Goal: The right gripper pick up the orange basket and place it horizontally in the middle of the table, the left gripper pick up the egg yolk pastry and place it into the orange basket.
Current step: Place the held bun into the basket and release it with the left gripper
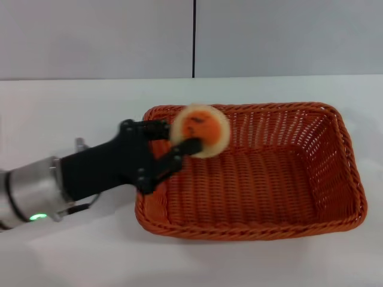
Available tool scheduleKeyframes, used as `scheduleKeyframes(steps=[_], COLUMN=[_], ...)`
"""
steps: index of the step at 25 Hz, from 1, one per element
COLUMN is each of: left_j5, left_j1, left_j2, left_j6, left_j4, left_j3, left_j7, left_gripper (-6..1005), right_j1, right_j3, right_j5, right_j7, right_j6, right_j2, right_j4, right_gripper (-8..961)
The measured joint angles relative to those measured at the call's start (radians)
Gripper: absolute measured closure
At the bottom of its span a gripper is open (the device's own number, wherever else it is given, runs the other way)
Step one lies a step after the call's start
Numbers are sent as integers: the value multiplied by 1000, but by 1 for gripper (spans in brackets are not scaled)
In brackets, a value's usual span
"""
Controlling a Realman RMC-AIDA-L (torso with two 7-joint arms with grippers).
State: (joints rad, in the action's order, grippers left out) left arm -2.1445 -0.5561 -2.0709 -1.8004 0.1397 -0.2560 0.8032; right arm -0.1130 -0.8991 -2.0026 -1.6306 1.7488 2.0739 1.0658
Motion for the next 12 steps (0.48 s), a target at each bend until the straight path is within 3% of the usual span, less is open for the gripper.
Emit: scheduleKeyframes(steps=[2,6,12], left_j5=[-1,-1,11], left_j1=[-27,-41,-11], left_j2=[0,-1,6], left_j6=[91,130,113], left_j4=[-40,-51,-31], left_j3=[-28,-61,-46], left_j7=[0,0,9], left_gripper=[777,756,416], right_j1=[2,6,6], right_j3=[0,0,8], right_j5=[0,0,0], right_j7=[0,0,0], right_j6=[1,2,2], right_j2=[0,0,0], right_j4=[0,0,-2], right_gripper=[344,344,344])
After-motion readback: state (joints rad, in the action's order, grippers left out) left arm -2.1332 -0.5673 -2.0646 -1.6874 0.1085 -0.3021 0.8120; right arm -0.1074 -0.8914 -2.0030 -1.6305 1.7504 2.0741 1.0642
